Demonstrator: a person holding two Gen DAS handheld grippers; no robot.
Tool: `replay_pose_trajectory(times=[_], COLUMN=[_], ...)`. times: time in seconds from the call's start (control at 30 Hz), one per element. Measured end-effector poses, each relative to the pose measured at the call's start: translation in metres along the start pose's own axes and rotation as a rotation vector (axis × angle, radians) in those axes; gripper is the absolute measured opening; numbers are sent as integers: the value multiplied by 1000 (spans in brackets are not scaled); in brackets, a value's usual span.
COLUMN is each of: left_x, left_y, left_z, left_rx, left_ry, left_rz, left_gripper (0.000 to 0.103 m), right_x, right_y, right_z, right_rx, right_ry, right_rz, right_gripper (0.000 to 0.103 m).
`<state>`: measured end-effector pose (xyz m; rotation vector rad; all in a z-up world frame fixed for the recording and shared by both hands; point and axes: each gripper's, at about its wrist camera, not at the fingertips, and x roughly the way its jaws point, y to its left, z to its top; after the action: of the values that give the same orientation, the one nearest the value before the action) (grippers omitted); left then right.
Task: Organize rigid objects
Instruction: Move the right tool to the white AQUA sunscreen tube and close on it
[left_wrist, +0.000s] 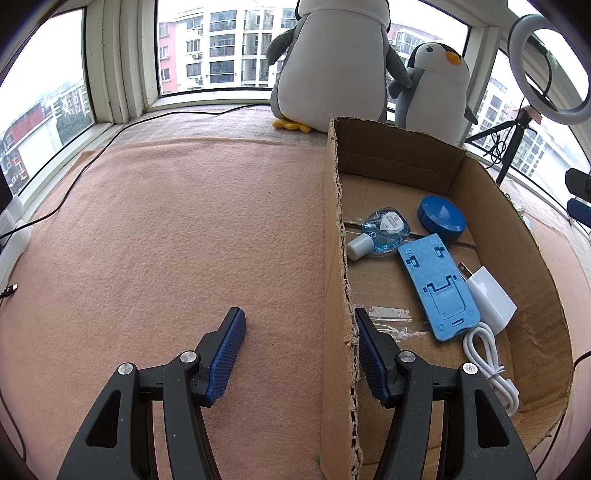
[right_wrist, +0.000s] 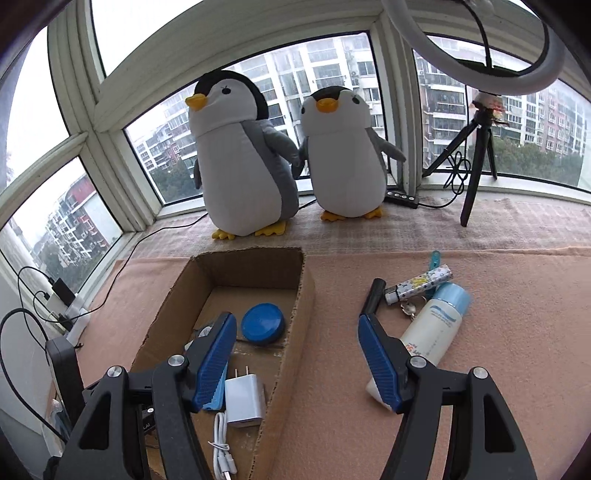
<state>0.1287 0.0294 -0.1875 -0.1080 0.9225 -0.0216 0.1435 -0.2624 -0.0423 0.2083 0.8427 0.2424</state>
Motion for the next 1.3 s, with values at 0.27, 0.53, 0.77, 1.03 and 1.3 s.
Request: replay_pose_trajectory(times=[0.27, 0.53, 0.77, 1.03, 1.3], left_x=[0, 0, 0, 0, 0], left_y=[-1, -1, -1, -1, 0], left_z=[0, 0, 0, 0, 0], left_rx=[0, 0, 0, -1, 0], left_ry=[0, -1, 0, -1, -1], left_rz=[0, -1, -1, -1, -1], left_gripper=[63, 64, 64, 64, 64], right_x=[21, 83, 111, 84, 49], right_y=[-59, -68, -68, -94, -111], right_z=[16, 32, 20, 0, -9], right_rx=[135, 67, -18, -21, -5], right_ry=[81, 230, 325, 345, 302], right_rz=[-10, -57, -147, -128, -114], right_gripper=[41, 31, 27, 26, 26])
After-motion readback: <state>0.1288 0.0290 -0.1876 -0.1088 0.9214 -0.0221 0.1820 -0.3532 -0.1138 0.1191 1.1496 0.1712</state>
